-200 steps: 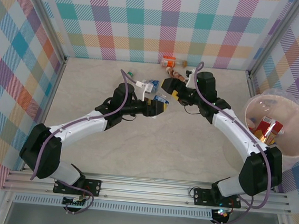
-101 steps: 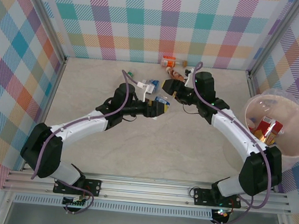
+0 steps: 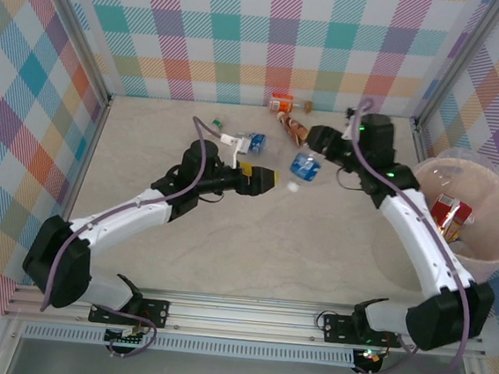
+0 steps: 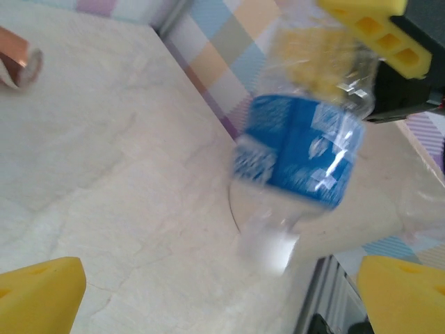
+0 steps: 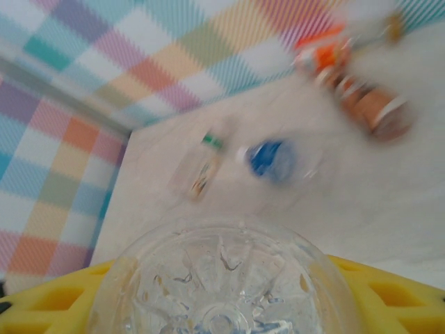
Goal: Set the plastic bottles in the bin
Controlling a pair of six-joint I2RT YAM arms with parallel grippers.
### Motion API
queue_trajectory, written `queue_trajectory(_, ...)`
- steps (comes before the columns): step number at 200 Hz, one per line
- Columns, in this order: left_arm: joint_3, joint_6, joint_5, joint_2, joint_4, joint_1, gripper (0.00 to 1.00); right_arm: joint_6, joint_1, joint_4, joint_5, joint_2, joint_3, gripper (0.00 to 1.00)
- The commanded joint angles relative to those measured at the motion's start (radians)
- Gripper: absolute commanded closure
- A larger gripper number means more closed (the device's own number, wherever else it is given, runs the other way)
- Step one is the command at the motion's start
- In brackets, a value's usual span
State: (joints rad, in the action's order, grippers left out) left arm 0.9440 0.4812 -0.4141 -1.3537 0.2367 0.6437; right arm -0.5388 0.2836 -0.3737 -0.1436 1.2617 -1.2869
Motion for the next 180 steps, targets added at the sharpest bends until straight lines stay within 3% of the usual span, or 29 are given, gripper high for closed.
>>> queue_trajectory(1, -0.034, -0.019, 0.121, 0.051, -0.016, 0.003, 0.00, 0.148, -0.097, -0.103, 0.107, -0.119, -0.097, 0.46)
queue_trajectory(20, -0.039, -0.013, 0.141, 0.051, -0.032, 0.002, 0.00, 0.257, -0.158, -0.170, 0.229, -0.182, -0.169, 0.46)
queue_trajectory(50, -0.036, 0.007, 0.151, 0.032, -0.028, 0.002, 0.00, 0.469, -0.175, -0.202, 0.571, -0.241, -0.254, 0.46)
queue_trajectory(89, -0.003, 0.034, 0.138, -0.016, -0.036, 0.002, 0.00, 0.677, -0.247, -0.125, 0.774, -0.225, -0.280, 0.46)
queue_trajectory(121, 0.034, 0.052, 0.136, -0.054, -0.065, 0.002, 0.00, 0.734, -0.406, -0.035, 0.788, -0.226, -0.242, 0.47)
queue_trajectory(180, 0.104, 0.092, 0.120, -0.126, -0.103, 0.002, 0.00, 0.727, -0.653, 0.070, 0.691, -0.246, -0.093, 0.47)
